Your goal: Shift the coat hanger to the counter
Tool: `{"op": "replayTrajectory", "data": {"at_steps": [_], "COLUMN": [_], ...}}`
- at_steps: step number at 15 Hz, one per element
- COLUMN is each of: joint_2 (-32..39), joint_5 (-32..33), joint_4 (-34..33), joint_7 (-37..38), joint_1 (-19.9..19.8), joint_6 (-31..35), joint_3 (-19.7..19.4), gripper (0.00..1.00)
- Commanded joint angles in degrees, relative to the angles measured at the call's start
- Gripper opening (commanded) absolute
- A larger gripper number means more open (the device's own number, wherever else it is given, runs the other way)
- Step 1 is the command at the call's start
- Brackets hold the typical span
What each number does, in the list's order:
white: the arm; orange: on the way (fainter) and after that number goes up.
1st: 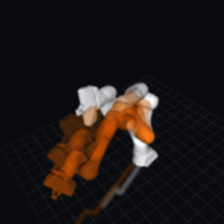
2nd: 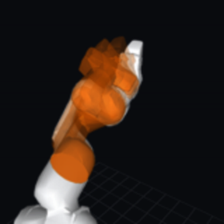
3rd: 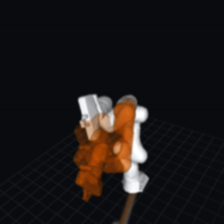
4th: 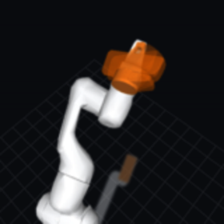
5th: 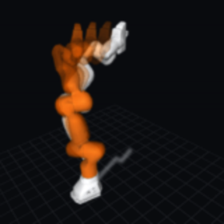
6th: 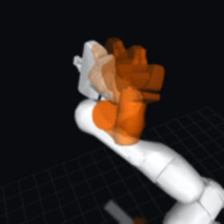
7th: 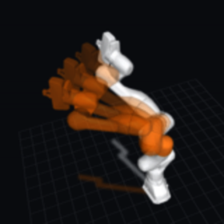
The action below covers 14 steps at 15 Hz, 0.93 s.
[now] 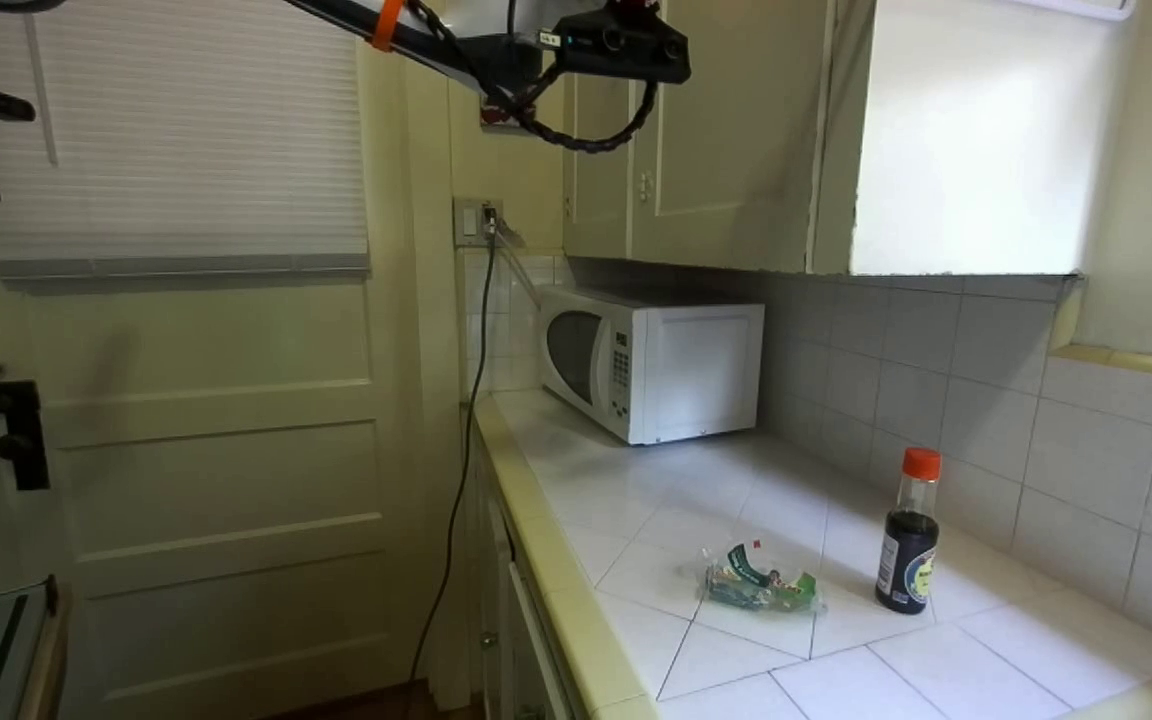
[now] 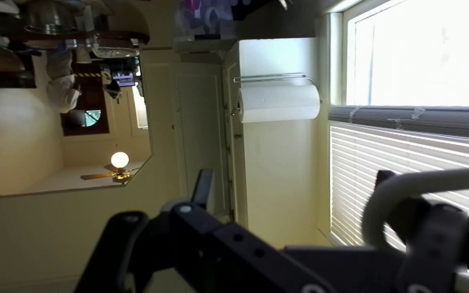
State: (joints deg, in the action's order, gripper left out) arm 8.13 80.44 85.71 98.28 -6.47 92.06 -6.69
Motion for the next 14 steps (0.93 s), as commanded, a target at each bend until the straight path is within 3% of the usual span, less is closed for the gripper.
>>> {"op": "replayTrajectory", "data": {"at_steps": [1,14], "joint_2": [0.0,2.9], "joint_5": [0.9,6.9], "joint_4": [0.7,-4.6], "joint_7": [-0.3,-2.6], "joint_1": [0.2,1.9], "joint_6": [-4.8,-6.8], "joint_3": [-0.5,0.8], "gripper": [1.00,1.00]}}
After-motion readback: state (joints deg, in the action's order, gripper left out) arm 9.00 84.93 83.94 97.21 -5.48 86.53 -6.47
